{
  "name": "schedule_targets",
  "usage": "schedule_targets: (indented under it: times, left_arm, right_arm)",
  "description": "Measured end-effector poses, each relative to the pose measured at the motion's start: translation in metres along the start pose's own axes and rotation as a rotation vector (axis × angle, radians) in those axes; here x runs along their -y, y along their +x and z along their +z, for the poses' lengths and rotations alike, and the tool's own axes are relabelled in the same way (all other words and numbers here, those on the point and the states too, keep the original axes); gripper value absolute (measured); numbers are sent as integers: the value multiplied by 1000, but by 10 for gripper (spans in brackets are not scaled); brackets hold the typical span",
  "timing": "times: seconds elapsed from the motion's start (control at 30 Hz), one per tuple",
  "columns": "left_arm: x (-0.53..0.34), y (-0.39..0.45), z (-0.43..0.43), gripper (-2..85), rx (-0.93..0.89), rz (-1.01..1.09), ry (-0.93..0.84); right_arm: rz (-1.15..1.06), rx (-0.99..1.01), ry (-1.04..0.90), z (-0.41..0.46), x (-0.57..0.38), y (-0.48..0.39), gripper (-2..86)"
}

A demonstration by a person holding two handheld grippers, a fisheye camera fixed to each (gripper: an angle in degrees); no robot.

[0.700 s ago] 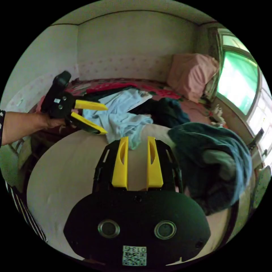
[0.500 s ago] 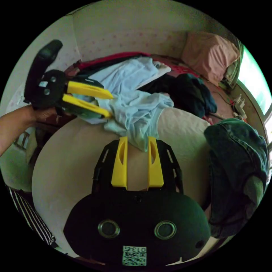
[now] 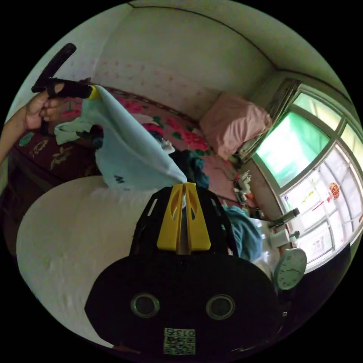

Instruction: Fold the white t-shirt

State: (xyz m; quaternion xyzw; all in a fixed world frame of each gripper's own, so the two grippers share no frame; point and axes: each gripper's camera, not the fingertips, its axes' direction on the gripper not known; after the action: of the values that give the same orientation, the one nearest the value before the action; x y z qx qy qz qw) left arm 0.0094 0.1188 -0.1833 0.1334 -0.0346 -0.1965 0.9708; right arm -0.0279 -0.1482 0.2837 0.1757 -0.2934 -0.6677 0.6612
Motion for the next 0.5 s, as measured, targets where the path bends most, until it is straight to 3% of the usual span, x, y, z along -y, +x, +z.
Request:
schedule_targets:
  times: [0.33, 0.5]
  left_arm:
    - [-5, 168, -108, 4, -186, 364, 282]
    - [-13, 249, -140, 4, -264, 490, 309]
  right_arm:
    - [-45, -564, 241, -266, -64, 11, 5]
    - [-93, -767, 311, -355, -105, 16, 5]
